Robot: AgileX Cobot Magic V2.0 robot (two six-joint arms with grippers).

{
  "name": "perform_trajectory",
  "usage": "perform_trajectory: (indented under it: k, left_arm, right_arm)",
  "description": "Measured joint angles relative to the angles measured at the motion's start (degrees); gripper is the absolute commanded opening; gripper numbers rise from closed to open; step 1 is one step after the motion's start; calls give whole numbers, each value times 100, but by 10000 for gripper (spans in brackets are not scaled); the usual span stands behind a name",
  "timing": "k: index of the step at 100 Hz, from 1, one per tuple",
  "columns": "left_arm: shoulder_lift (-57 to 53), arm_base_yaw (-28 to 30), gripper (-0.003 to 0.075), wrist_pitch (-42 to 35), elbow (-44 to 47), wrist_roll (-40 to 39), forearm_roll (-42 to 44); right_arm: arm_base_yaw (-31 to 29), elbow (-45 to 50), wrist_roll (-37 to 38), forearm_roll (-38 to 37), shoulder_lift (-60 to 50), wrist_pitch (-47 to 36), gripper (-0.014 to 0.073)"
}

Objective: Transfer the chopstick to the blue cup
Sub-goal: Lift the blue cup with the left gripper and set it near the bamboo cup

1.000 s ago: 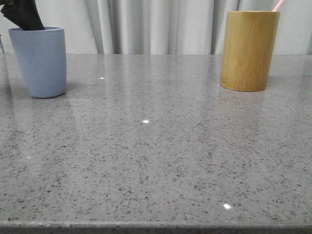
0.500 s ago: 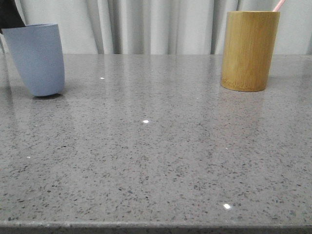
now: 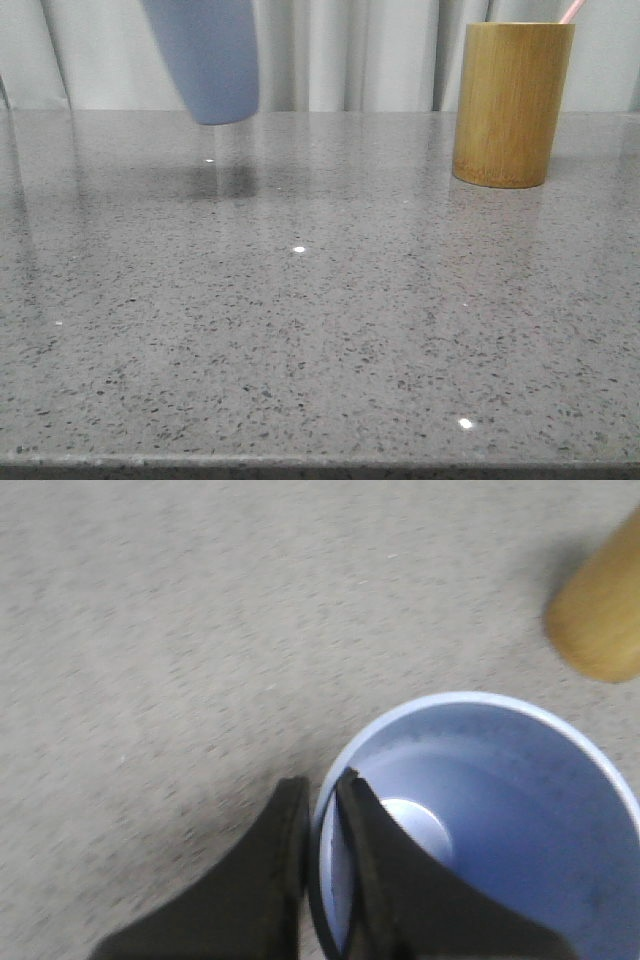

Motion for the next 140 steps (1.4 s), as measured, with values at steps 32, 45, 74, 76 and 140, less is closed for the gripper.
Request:
perform_trajectory:
  k: [32,45,74,76,140]
  left_arm:
    - [928,-555,-19,-32,-738,0,0]
    - [1250,-688,-19,-42,-954,-10,0]
    - [1490,-777,-19,-54,-1034,-20,0]
    - [1490,-777,-19,-54,-1034,-20,0]
    - [1606,-784,-16,19,-1070,-42,35]
  right_arm:
    - [0,0,0,0,0,0,633]
    - [0,0,0,0,0,0,633]
    - [0,0,0,0,0,10,633]
    - [0,0,0,0,0,10,633]
    - [0,0,0,0,0,10,633]
